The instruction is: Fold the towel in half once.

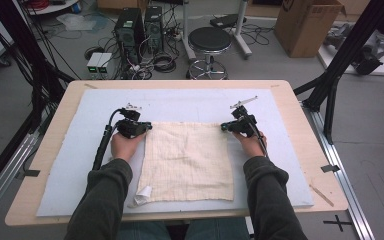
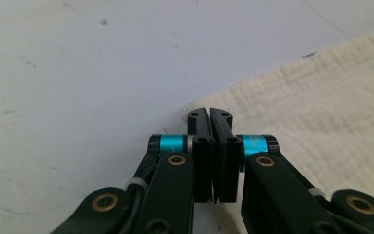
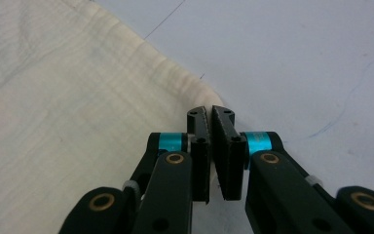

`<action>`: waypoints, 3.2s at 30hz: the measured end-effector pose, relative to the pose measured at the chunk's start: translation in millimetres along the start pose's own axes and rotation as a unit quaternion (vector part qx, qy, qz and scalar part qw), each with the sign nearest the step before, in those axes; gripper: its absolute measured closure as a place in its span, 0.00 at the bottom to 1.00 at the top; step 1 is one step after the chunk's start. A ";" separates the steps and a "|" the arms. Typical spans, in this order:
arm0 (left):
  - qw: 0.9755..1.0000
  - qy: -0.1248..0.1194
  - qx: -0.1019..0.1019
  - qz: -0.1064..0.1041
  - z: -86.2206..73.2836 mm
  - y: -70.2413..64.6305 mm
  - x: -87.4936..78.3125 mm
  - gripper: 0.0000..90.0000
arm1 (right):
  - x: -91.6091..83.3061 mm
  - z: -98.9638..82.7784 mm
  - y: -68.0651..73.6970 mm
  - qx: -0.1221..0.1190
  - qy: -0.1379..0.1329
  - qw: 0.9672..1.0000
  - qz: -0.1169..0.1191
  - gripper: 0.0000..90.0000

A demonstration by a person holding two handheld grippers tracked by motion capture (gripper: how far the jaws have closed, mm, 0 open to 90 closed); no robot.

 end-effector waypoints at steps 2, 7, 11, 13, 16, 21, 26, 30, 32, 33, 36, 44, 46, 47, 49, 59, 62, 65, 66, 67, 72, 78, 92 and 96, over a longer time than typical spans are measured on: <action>1.000 -0.011 0.001 0.002 5.0 1.1 -4.1 0.97 | -2.2 5.0 0.6 0.000 -0.007 1.000 0.001 0.96; 1.000 -0.028 -0.004 0.004 15.1 7.8 -14.4 0.97 | -8.1 22.6 6.1 -0.014 -0.024 1.000 -0.003 0.96; 0.999 -0.048 -0.003 0.005 30.6 14.7 -27.9 0.97 | -14.2 35.6 8.7 -0.019 -0.039 0.999 -0.002 0.96; 0.998 -0.066 -0.003 0.004 38.9 15.6 -34.5 0.98 | -19.6 43.6 10.6 -0.020 -0.053 0.998 -0.004 0.96; 0.998 -0.070 -0.002 -0.002 43.5 16.9 -40.9 0.97 | -26.0 52.6 11.7 -0.017 -0.072 0.997 -0.001 0.96; 0.998 -0.064 0.006 -0.010 37.0 13.3 -43.6 0.97 | -24.4 49.2 14.6 -0.010 -0.058 0.998 0.006 0.96; 0.998 -0.061 0.022 -0.022 34.0 5.8 -49.7 0.97 | -30.4 49.1 20.4 -0.017 -0.063 0.998 0.016 0.96; 0.997 -0.071 0.025 -0.030 29.5 0.4 -56.6 0.97 | -35.7 44.8 25.1 -0.020 -0.070 0.997 0.032 0.96; 0.996 -0.073 0.022 -0.034 25.1 0.4 -59.8 0.97 | -38.2 41.6 27.0 -0.021 -0.070 0.997 0.038 0.96; 0.996 -0.075 0.019 -0.037 22.9 -0.2 -61.1 0.97 | -39.4 40.5 28.1 -0.021 -0.073 0.996 0.043 0.96; 0.996 -0.073 0.023 -0.042 17.0 -0.9 -64.5 0.97 | -43.4 36.4 31.5 -0.023 -0.078 0.995 0.056 0.96; 0.994 -0.080 0.038 -0.063 7.8 -10.2 -77.0 0.97 | -55.5 24.9 42.1 -0.028 -0.089 0.992 0.085 0.95; 0.993 -0.084 0.039 -0.068 4.7 -12.4 -80.0 0.97 | -59.6 21.5 44.3 -0.024 -0.096 0.991 0.094 0.95; 0.993 -0.084 0.041 -0.070 2.7 -13.1 -81.7 0.97 | -61.3 19.5 44.7 -0.027 -0.098 0.990 0.094 0.96; 0.993 -0.082 0.044 -0.074 -1.3 -15.1 -85.0 0.97 | -64.7 15.3 46.9 -0.024 -0.099 0.990 0.102 0.95; 0.990 -0.076 0.072 -0.094 -18.2 -31.9 -98.5 0.97 | -75.1 1.8 62.7 -0.046 -0.094 0.988 0.114 0.95; 0.989 -0.076 0.083 -0.097 -20.3 -36.5 -102.4 0.97 | -75.2 -5.0 64.9 -0.046 -0.090 0.988 0.118 0.95; 0.988 -0.073 0.089 -0.100 -24.8 -40.2 -105.6 0.97 | -76.1 -12.8 68.4 -0.049 -0.088 0.987 0.122 0.95; 0.988 -0.070 0.091 -0.100 -27.2 -40.4 -106.0 0.97 | -76.0 -15.1 69.3 -0.049 -0.087 0.987 0.122 0.95; 0.989 -0.069 0.090 -0.100 -29.7 -40.8 -106.5 0.97 | -76.0 -17.3 69.8 -0.051 -0.086 0.987 0.123 0.95; 0.988 -0.066 0.091 -0.107 -40.8 -43.0 -111.6 0.97 | -77.3 -26.9 74.5 -0.050 -0.083 0.987 0.130 0.95; 0.987 -0.058 0.099 -0.112 -52.7 -45.0 -117.1 0.97 | -78.4 -33.8 81.0 -0.059 -0.083 0.985 0.136 0.95; 0.985 -0.044 0.113 -0.125 -75.9 -54.7 -127.8 0.97 | -81.1 -56.1 92.9 -0.065 -0.072 0.985 0.143 0.95; 0.984 -0.044 0.114 -0.131 -81.8 -57.2 -131.8 0.97 | -82.2 -61.2 98.3 -0.068 -0.069 0.984 0.146 0.95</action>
Point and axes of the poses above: each handheld gripper's, and its own axes: x roughly forward along the jaws, z roughly out of its top, y roughly to its left, the point moved 7 cm from there along x, roughly forward along the jaws, and after that the axes turned 2 degrees about -y, right-handed, at the moved point
